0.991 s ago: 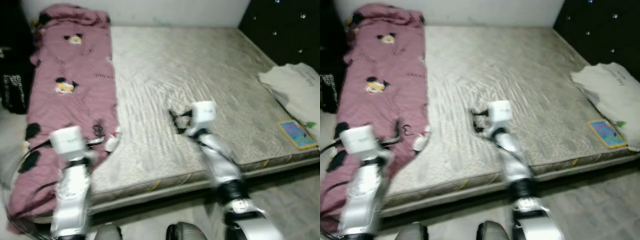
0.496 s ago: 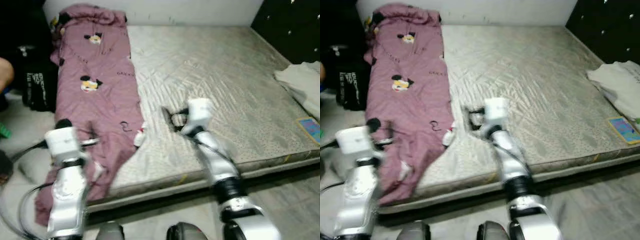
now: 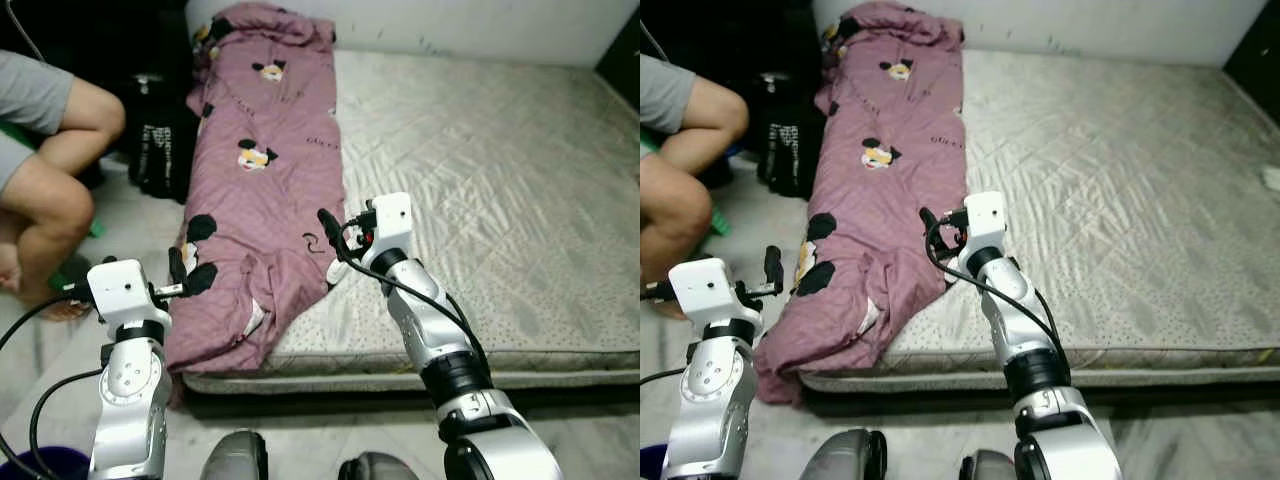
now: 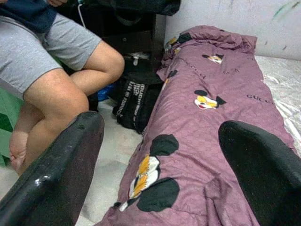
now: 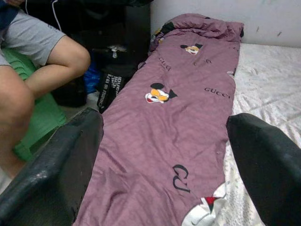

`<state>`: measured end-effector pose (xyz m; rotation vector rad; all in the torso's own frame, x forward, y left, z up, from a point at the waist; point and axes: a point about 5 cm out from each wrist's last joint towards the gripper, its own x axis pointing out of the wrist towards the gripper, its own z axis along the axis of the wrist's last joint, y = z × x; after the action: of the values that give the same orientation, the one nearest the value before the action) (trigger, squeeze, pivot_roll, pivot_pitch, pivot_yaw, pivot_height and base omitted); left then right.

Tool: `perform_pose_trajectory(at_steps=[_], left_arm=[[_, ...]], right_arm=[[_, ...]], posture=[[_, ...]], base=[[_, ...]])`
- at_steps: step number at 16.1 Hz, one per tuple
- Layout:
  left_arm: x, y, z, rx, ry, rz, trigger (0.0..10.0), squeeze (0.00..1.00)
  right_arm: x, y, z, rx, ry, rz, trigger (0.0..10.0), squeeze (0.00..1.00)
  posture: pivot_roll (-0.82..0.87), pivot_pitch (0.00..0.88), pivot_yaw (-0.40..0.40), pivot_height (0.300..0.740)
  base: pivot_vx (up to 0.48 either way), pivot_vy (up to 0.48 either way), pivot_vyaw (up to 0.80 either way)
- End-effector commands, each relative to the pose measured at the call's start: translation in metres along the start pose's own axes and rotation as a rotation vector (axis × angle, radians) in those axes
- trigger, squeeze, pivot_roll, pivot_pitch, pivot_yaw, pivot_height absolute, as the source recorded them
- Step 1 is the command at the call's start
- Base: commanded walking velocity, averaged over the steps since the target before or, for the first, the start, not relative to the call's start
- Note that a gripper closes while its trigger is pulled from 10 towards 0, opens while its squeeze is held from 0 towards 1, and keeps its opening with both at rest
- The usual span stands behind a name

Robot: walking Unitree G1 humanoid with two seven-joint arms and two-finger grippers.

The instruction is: Clean up the room

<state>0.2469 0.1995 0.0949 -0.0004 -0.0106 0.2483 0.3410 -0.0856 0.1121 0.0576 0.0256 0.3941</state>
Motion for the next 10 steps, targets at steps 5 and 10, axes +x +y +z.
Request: perform_pose_trajectory(at_steps=[5,10], left_arm=[[0.0012,-0.0099,0.0017,-0.040,0.005,-0.050,10.0,0.00],[0.0030,-0.0085,0.0017,-0.069,0.011,-0.042,10.0,0.00]], right_arm=[[-0.0009,-0.0095,-0.0019,0.008,0.016,-0.042,10.0,0.00],[0.0001,-0.0106,-0.0017,0.010,0.020,-0.048,10.0,0.00]], posture=[[-0.02,0.092,-0.059,0.740],[-0.02,0.090,-0.060,0.740]], base=[[0.000,0.096,0.00],[0.000,0.480,-0.26]])
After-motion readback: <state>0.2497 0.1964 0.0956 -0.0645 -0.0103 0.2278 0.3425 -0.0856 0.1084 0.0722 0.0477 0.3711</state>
